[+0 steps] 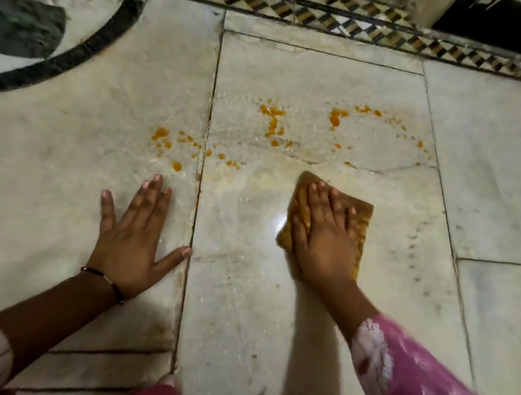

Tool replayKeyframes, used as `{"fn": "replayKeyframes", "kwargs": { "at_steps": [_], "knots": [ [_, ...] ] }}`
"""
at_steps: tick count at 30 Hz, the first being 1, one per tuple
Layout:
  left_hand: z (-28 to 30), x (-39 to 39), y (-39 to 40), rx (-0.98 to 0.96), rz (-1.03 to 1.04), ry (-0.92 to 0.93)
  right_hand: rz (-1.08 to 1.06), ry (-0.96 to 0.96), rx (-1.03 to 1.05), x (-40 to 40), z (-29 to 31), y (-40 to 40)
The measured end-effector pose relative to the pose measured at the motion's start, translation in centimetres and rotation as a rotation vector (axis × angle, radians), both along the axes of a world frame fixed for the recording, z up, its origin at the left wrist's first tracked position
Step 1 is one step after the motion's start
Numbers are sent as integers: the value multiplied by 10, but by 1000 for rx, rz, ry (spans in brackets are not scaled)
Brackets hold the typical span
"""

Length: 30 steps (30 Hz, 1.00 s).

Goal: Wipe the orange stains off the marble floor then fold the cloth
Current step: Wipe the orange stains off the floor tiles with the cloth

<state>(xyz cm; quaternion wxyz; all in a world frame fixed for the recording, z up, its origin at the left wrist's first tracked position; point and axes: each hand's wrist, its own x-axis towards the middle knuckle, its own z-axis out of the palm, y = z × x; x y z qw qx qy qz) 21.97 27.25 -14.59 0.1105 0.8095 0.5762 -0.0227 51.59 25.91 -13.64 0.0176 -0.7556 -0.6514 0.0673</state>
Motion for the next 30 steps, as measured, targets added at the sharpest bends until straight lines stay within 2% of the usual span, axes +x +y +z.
{"fn": "replayKeyframes", "kwargs": {
  "at_steps": [3, 6, 9, 12, 16, 20, 22, 24, 27, 30],
  "knots": [
    [-1, -6, 10, 0, 36, 31, 14, -39, -41, -39, 0, -64],
    [-6, -4, 14, -8, 45, 62, 245, 11, -83, -99, -2, -96],
    [-9, -5, 14, 16, 58, 54, 431, 68, -82, -127, -4, -60],
    [-12, -8, 13, 19, 94, 51, 544, 70, -112, -111, -2, 5],
    [-12, -8, 14, 11, 91, 29, 392, 40, -82, -54, -1, 57],
    [-11, -9, 14, 14, 98, -7, 265, -2, -29, -30, 0, 5],
    [-12, -8, 14, 18, 100, -14, 310, -4, -33, -56, -2, -28],
    [-12, -7, 15, 25, 90, -13, 472, 13, -43, -88, -4, -30],
    [-11, -9, 15, 16, 87, -10, 640, 32, -57, -117, -3, 21],
    [-13, -9, 14, 20, 90, -16, 568, 13, -51, -101, -3, 85]
  ]
}}
